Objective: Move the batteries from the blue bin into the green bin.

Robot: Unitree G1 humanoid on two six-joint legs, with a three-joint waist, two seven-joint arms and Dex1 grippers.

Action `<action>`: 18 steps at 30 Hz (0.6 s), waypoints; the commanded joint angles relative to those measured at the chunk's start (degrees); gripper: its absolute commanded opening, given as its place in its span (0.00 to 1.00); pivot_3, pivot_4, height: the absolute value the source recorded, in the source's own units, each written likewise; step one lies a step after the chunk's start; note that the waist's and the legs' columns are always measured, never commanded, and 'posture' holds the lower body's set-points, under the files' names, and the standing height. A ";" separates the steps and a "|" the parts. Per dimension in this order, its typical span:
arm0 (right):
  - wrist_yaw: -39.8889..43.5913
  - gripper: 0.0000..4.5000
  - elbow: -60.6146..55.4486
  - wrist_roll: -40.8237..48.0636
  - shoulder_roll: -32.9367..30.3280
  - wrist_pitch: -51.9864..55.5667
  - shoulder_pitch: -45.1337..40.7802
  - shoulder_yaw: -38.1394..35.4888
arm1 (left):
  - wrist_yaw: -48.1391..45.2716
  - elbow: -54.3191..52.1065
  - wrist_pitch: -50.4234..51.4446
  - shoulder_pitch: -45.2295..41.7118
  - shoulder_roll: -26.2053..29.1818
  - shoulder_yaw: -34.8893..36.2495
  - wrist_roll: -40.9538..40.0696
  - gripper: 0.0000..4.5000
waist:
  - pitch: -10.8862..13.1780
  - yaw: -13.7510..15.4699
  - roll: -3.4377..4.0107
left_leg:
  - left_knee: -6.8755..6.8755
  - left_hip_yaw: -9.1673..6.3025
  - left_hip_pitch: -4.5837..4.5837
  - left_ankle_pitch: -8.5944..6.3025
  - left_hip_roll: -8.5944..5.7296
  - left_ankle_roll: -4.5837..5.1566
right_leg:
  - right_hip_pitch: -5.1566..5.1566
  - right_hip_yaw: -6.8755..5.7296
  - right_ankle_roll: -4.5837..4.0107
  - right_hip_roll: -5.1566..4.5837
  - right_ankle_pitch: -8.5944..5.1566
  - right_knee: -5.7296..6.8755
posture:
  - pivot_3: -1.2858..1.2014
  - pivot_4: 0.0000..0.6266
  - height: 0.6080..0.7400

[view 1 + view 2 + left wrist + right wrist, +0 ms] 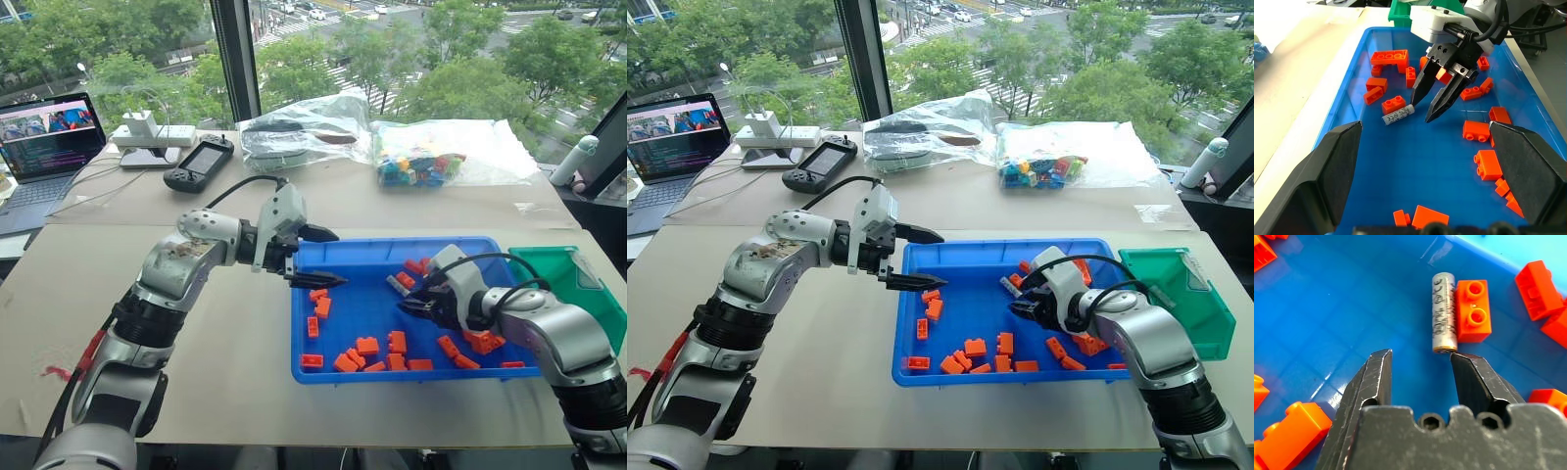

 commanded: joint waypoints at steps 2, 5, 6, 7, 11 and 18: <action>-0.61 0.49 0.74 -1.26 0.53 -2.06 -0.89 -0.68 | 0.19 -1.37 -0.68 -0.96 0.19 0.91 -0.42 1.00 | 0.00 0.00 0.00 | 0.00 0.00 0.00 0.00 0.00 0.00 | 0.00 0.00 0.00 0.00 0.00 0.00 | 0.52 0.24 0.94; -0.54 0.49 1.09 -1.83 0.25 -2.25 -0.94 -0.38 | 0.23 -1.40 -0.65 -0.95 0.24 0.97 -0.42 1.00 | 0.00 -0.01 0.00 | 0.00 0.00 0.00 0.00 0.01 0.00 | 0.00 0.00 0.00 0.01 0.00 0.00 | 0.52 0.24 0.94; -0.49 0.49 1.28 -2.05 0.11 -2.35 -1.01 -0.25 | 0.25 -1.38 -0.69 -0.93 0.30 1.02 -0.39 1.00 | 0.00 -0.01 0.00 | 0.00 0.00 0.00 0.00 0.01 0.00 | 0.00 0.00 0.00 0.01 0.00 0.00 | 0.52 0.24 0.94; -0.42 0.49 1.41 -2.24 0.06 -2.42 -1.05 -0.18 | 0.27 -1.35 -0.72 -0.92 0.33 1.05 -0.37 1.00 | 0.00 0.00 0.00 | 0.00 0.00 0.00 0.00 0.01 0.00 | 0.00 0.00 0.00 0.01 0.00 0.01 | 0.52 0.24 0.94; -0.53 0.49 2.50 -3.07 0.67 -2.98 -1.74 0.19 | 0.34 -1.30 -0.70 -0.93 0.31 1.03 -0.36 1.00 | 0.00 -0.03 0.00 | 0.00 -0.01 0.00 0.00 0.01 0.00 | 0.00 0.00 0.00 0.01 0.00 0.01 | 0.52 0.24 0.94; -0.98 0.49 4.10 -4.22 3.02 -4.00 -2.71 1.54 | 0.55 -1.26 -0.87 -1.01 0.24 0.88 -0.22 1.00 | 0.00 -0.06 0.00 | 0.00 0.00 0.00 0.00 0.01 0.00 | 0.00 0.00 0.00 0.01 0.00 0.01 | 0.52 0.24 0.94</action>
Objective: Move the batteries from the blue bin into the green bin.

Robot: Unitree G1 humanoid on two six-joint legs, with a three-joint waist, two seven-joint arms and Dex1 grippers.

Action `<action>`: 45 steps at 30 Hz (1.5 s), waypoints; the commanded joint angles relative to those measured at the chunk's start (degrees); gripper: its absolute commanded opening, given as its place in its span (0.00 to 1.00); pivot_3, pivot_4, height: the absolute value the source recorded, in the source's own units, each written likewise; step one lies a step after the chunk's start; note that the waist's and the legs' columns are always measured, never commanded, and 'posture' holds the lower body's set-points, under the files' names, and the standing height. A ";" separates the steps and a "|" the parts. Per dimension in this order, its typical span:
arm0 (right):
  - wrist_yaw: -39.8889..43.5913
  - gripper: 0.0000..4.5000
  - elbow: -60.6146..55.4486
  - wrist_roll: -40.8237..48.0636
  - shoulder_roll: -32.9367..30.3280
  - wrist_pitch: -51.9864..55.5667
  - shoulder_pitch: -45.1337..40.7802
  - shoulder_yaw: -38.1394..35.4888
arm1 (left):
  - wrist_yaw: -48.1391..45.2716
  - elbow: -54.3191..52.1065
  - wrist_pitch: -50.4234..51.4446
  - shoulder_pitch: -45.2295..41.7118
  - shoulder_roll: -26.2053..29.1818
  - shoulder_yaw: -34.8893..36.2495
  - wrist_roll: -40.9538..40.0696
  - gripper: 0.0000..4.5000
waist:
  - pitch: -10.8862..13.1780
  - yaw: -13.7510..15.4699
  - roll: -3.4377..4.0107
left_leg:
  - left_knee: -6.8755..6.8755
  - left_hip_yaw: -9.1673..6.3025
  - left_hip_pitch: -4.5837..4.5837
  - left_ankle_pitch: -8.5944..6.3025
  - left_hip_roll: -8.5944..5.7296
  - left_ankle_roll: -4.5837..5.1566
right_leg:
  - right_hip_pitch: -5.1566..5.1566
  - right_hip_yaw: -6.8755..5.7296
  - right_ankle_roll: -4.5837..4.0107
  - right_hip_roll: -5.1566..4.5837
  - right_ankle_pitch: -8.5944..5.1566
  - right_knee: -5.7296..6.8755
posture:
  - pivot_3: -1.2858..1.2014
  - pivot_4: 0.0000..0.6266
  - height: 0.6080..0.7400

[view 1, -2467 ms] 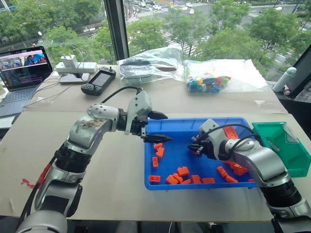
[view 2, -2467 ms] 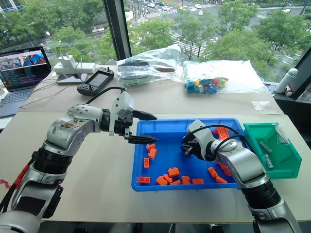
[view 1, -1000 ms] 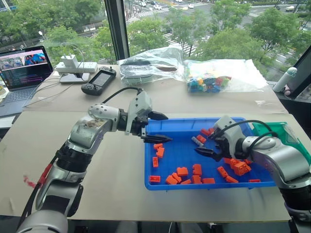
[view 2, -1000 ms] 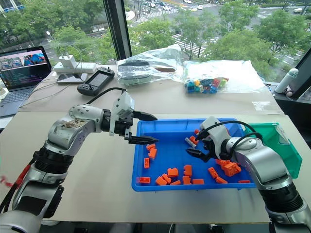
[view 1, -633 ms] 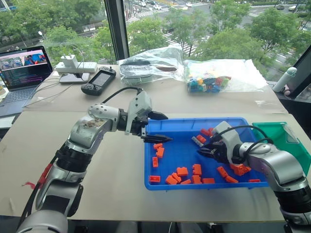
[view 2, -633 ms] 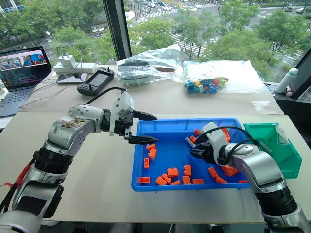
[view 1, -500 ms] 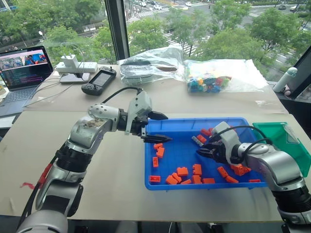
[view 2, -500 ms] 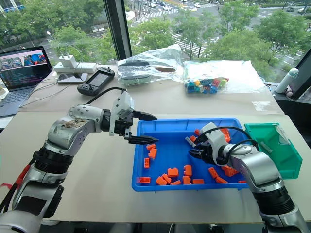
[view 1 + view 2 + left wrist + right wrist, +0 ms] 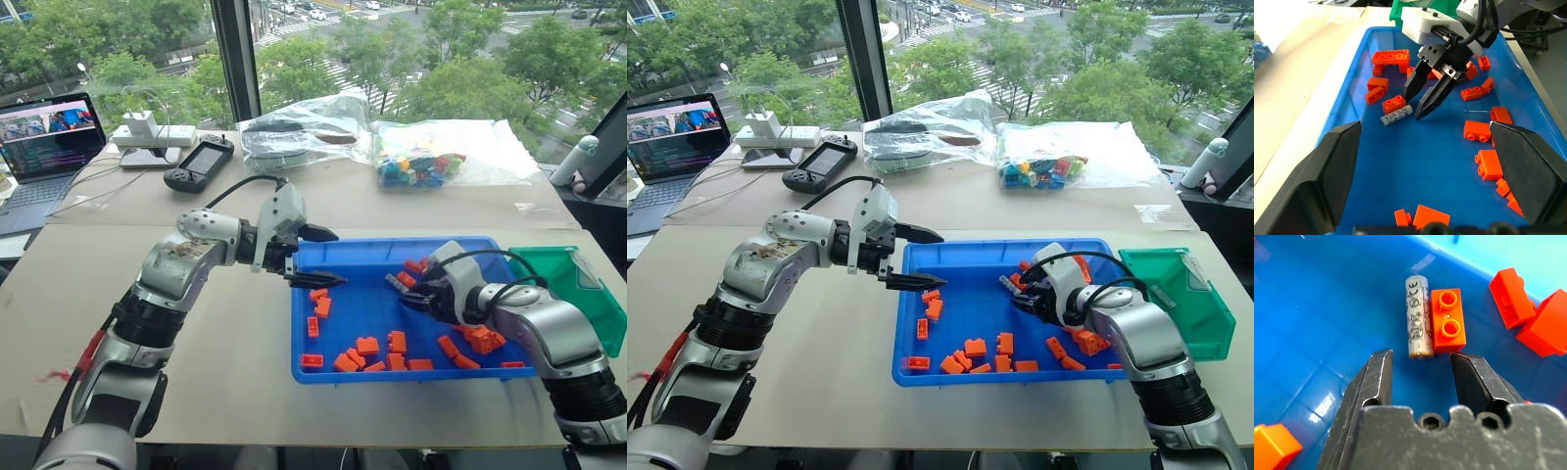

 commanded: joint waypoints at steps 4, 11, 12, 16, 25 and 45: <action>-0.50 0.49 1.05 -1.65 1.53 -2.10 -0.18 1.25 | 0.44 -1.32 -0.83 -0.94 0.13 0.92 -0.24 1.00 | 0.00 0.01 0.00 | 0.00 -0.01 0.00 0.00 0.00 0.00 | 0.00 0.00 0.00 0.00 0.00 0.01 | 0.52 0.24 0.94; -0.26 0.25 1.79 -2.04 2.24 -2.67 -0.21 1.30 | 0.79 -1.30 -0.88 -0.91 0.19 0.92 -0.24 1.00 | -0.01 -0.02 -0.01 | 0.00 -0.01 0.01 0.00 0.01 0.00 | 0.01 0.00 0.00 0.01 0.00 0.01 | 0.52 0.24 0.94; -0.24 0.18 1.82 -2.05 2.25 -2.72 -0.20 1.28 | 0.80 -1.29 -0.90 -0.91 0.20 0.91 -0.24 1.00 | -0.01 -0.02 0.00 | 0.00 -0.01 0.01 0.00 0.01 0.00 | 0.01 0.00 0.00 0.01 0.00 0.01 | 0.52 0.24 0.94; 0.36 0.06 0.36 -1.55 1.29 -2.22 -0.37 0.64 | 0.67 -1.17 -0.95 -0.97 0.28 0.97 -0.29 1.00 | -0.01 -0.02 0.00 | 0.00 -0.01 0.01 0.00 0.01 0.00 | 0.01 0.00 0.00 0.01 0.00 0.01 | 0.52 0.24 0.94; 7.72 0.06 -12.30 7.65 -8.77 5.77 -2.97 -8.40 | -0.70 0.18 -1.23 -2.05 -0.33 0.35 -0.52 1.00 | 0.00 0.14 0.00 | 0.01 -0.01 0.00 0.00 -0.02 0.00 | 0.01 0.00 0.00 -0.02 0.00 0.00 | 0.52 0.24 0.94; 8.11 0.06 0.53 -3.04 -25.94 1.67 20.91 -39.22 | -4.88 4.50 -2.94 -5.12 -2.97 0.30 -1.27 1.00 | -0.02 -0.28 0.01 | -0.04 0.21 0.06 0.00 -0.03 0.02 | 0.03 0.15 0.00 -0.06 0.00 -0.08 | 0.52 0.24 0.94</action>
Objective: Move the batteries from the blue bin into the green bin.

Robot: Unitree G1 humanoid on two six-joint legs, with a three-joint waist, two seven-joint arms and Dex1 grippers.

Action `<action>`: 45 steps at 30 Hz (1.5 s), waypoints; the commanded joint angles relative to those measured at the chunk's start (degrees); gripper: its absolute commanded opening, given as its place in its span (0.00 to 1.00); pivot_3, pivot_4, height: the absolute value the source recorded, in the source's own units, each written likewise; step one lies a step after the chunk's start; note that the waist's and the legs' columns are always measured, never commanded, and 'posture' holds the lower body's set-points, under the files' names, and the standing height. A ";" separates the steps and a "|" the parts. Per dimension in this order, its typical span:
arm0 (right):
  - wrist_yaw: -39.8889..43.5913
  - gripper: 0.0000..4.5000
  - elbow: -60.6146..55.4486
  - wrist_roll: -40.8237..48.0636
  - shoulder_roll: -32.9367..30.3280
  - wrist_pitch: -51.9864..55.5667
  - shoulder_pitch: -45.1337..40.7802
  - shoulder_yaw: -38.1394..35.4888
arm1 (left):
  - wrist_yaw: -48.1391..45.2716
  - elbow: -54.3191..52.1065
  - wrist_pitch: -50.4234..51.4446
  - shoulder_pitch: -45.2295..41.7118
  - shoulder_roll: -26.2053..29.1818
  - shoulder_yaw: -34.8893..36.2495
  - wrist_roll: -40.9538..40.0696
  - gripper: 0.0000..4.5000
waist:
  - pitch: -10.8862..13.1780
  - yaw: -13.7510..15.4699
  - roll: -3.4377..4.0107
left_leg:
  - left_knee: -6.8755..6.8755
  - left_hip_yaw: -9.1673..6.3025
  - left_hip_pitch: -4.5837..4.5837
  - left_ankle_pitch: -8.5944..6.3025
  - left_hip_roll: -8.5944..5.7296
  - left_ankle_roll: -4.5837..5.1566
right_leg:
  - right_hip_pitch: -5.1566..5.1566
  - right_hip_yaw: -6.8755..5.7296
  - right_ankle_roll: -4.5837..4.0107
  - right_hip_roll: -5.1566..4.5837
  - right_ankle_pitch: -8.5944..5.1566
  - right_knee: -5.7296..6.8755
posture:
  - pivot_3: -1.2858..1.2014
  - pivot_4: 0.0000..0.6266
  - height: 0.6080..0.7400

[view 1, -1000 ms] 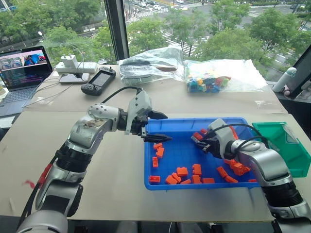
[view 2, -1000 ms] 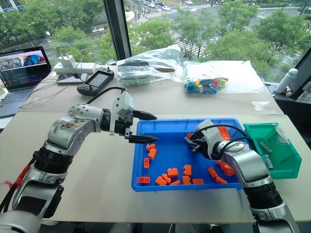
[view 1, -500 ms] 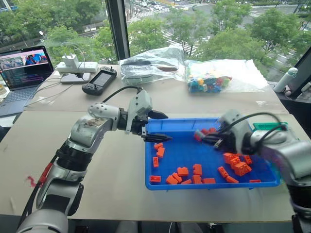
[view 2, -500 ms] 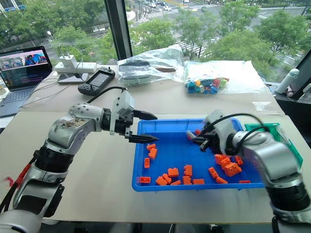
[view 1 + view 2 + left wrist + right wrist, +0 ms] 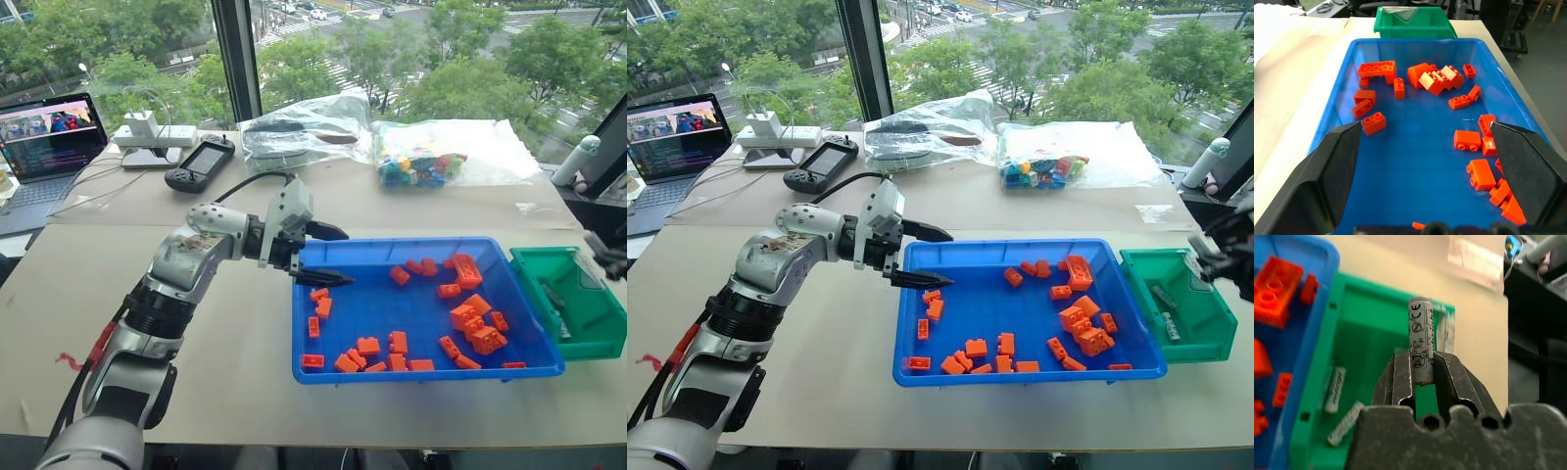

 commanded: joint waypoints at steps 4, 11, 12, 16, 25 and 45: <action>-1.69 0.06 2.75 -1.98 3.06 -5.97 1.99 0.85 | 0.63 -0.47 2.14 -4.79 -2.03 3.76 -3.90 1.00 | 0.00 0.27 0.00 | 0.01 0.01 -0.01 0.00 -0.02 0.00 | 0.01 0.00 0.00 -0.02 0.00 -0.01 | 0.52 0.24 0.94; -2.55 0.28 5.79 -1.46 5.99 -8.42 1.03 2.61 | 1.93 -2.79 2.93 -4.27 -2.13 3.24 -3.67 1.00 | 0.00 0.29 0.00 | 0.01 0.04 -0.01 0.00 0.00 0.00 | 0.01 0.00 0.01 0.01 0.00 -0.02 | 0.52 0.24 0.94; -2.67 0.33 5.99 -1.50 5.99 -8.62 0.79 2.66 | 2.05 -2.98 3.04 -4.20 -2.16 3.21 -3.71 1.00 | 0.00 0.32 0.00 | 0.01 0.03 -0.01 0.00 -0.02 0.00 | 0.01 0.01 0.01 -0.02 0.00 -0.03 | 0.52 0.24 0.94; -2.44 0.64 5.62 -0.97 4.99 -8.29 -1.29 2.80 | 2.42 -3.56 3.34 -4.03 -1.73 3.48 -3.77 1.00 | 0.00 0.28 0.00 | 0.01 0.03 -0.01 0.00 -0.01 -0.01 | 0.01 0.01 0.01 0.00 0.00 -0.02 | 0.52 0.24 0.94; 1.70 0.99 3.51 1.96 2.74 -8.63 -2.62 -1.70 | 6.50 -1.99 3.84 -5.33 -1.92 7.64 -4.73 1.00 | 0.00 0.41 0.00 | 0.02 0.02 -0.01 0.00 -0.02 0.00 | 0.01 0.01 0.01 -0.02 0.00 -0.03 | 0.52 0.24 0.94; 7.25 0.99 -5.49 11.92 25.93 -27.71 15.96 -27.23 | 20.44 -4.06 -3.18 13.53 1.29 17.61 -2.28 1.00 | 0.00 0.54 0.01 | -0.04 -0.05 0.02 0.00 -0.02 -0.01 | 0.10 -0.05 0.01 -0.06 0.00 -0.03 | 0.52 0.24 0.94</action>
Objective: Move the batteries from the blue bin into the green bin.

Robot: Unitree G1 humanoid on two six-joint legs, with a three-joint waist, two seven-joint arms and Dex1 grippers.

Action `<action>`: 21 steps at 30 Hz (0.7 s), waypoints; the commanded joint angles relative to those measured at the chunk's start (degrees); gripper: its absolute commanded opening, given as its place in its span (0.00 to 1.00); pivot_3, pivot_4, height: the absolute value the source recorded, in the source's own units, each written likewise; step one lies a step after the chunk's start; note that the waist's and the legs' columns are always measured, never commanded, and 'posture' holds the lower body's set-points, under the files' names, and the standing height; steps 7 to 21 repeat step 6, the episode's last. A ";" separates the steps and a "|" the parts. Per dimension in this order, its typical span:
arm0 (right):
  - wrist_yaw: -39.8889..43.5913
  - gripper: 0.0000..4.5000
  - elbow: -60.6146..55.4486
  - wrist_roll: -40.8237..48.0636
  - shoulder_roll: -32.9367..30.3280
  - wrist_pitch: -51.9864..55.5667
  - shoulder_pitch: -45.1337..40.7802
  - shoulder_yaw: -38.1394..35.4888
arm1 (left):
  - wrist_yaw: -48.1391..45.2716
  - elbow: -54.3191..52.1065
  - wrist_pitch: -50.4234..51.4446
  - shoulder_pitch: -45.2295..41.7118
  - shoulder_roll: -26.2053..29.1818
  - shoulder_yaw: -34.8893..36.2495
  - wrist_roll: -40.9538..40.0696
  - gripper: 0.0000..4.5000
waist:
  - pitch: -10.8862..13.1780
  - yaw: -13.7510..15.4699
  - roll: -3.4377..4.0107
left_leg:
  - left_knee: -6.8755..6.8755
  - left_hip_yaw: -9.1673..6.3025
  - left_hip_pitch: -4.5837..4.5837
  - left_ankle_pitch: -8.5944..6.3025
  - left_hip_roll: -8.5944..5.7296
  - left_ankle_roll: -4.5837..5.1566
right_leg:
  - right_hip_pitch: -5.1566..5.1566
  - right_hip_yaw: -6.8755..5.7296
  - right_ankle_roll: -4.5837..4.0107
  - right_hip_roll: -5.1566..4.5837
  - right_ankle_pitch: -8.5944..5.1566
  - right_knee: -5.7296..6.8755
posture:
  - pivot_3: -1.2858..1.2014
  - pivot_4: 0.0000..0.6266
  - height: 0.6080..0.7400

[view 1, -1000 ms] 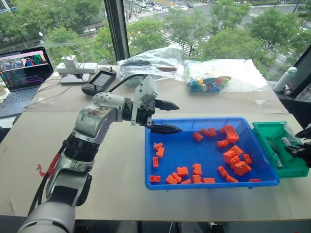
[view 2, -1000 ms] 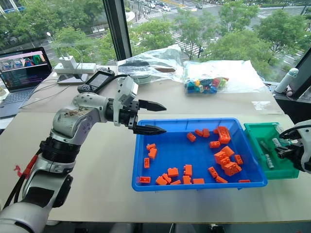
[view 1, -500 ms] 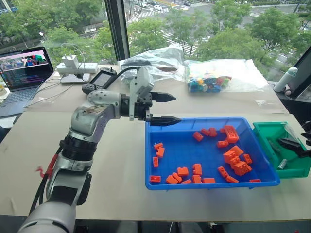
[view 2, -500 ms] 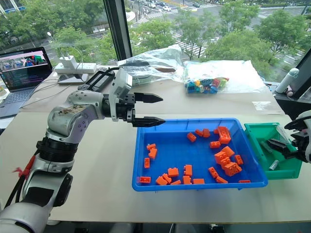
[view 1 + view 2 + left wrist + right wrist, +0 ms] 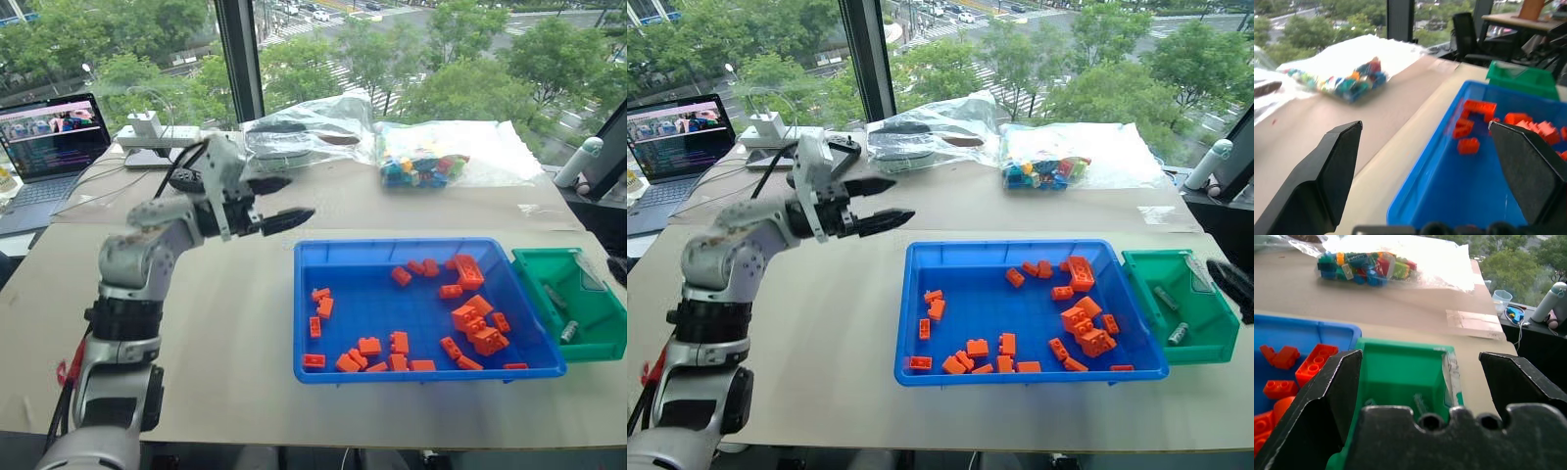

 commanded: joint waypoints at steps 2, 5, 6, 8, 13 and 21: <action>0.84 0.99 -4.11 2.13 1.59 -4.89 4.63 -2.27 | 2.82 -3.18 -4.50 4.73 -0.59 0.22 1.87 1.00 | 0.00 -0.08 0.00 | 0.00 0.00 0.01 0.00 0.01 0.00 | 0.00 0.00 0.00 0.00 0.00 -0.02 | 0.52 0.24 0.94; -0.18 0.99 -4.92 1.38 1.32 -6.64 5.36 0.30 | 2.49 -2.18 -5.58 6.45 -0.92 -1.23 2.70 1.00 | 0.00 -0.17 0.01 | 0.00 0.00 0.05 0.00 0.02 0.00 | 0.01 0.01 0.00 0.02 0.00 -0.02 | 0.52 0.24 0.94; -0.55 0.99 -4.84 1.26 1.14 -6.96 5.28 0.90 | 2.14 -1.82 -5.31 6.47 -0.86 -1.55 2.58 1.00 | 0.00 -0.17 0.01 | 0.00 0.01 0.08 0.00 0.02 0.00 | 0.02 0.01 0.00 0.02 0.00 -0.01 | 0.52 0.24 0.94; -0.55 0.99 -4.84 1.26 1.14 -6.96 5.28 0.90 | 2.14 -1.82 -5.31 6.47 -0.86 -1.55 2.58 1.00 | 0.00 -0.17 0.01 | 0.00 0.01 0.08 0.00 0.02 0.00 | 0.02 0.01 0.00 0.02 0.00 -0.01 | 0.52 0.24 0.94; -0.55 0.99 -4.84 1.26 1.14 -6.96 5.28 0.90 | 2.14 -1.82 -5.31 6.47 -0.86 -1.55 2.58 1.00 | 0.00 -0.17 0.01 | 0.00 0.01 0.08 0.00 0.02 0.00 | 0.02 0.01 0.00 0.02 0.00 -0.01 | 0.52 0.24 0.94; -0.55 0.99 -4.84 1.26 1.14 -6.96 5.28 0.90 | 2.14 -1.82 -5.31 6.47 -0.86 -1.55 2.58 1.00 | 0.00 -0.17 0.01 | 0.00 0.01 0.08 0.00 0.02 0.00 | 0.02 0.01 0.00 0.02 0.00 -0.01 | 0.52 0.24 0.94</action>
